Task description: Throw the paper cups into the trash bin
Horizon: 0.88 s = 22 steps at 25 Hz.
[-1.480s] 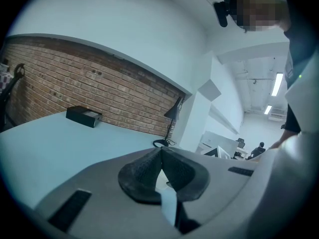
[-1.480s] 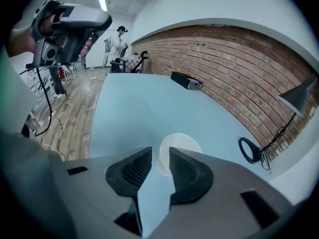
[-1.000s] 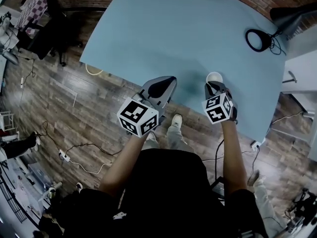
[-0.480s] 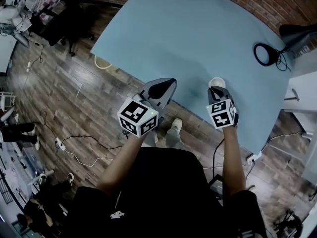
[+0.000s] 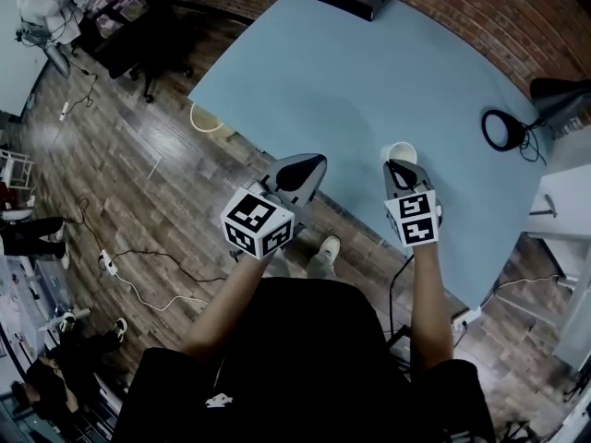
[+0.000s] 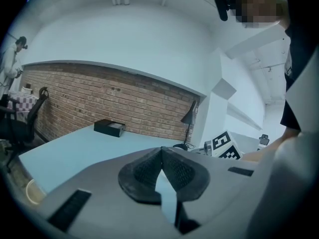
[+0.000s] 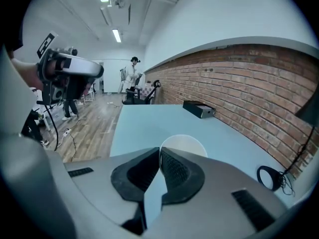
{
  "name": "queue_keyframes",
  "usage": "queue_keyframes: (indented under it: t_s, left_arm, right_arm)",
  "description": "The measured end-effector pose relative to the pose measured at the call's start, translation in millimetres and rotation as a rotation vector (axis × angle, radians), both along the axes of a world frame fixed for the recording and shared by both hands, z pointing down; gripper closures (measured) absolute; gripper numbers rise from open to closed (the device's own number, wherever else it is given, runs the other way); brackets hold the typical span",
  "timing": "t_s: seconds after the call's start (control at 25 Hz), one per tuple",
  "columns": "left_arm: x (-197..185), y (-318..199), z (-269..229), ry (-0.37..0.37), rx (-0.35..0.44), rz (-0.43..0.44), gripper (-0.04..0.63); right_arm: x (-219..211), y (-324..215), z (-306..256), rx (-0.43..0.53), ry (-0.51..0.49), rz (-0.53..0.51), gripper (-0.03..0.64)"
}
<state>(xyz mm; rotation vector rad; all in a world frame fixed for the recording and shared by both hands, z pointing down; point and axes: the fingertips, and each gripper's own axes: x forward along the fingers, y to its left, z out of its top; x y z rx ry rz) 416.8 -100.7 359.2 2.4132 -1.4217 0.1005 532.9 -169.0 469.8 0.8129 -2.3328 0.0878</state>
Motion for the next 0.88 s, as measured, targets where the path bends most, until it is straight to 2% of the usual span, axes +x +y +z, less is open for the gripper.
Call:
queue_keyframes:
  t_s: [0.32,0.56,0.88]
  left_arm:
    - [-36.0,4.6,-14.9,0.009,0.045,-0.075,0.592]
    - [-66.3,8.2,-26.4,0.019,0.073,-0.132,0.592]
    - [-115.2,19.1,-33.7,0.004,0.087,-0.218,0.592]
  right_arm:
    - [-50.4,-0.8,-41.6,0.070,-0.106,-0.073,0.603]
    - [-90.8,2.5,-60.8,0.079,-0.166,-0.108,0.603]
    - [-158.2,19.7,-85.8,0.079,-0.269,-0.207,0.603]
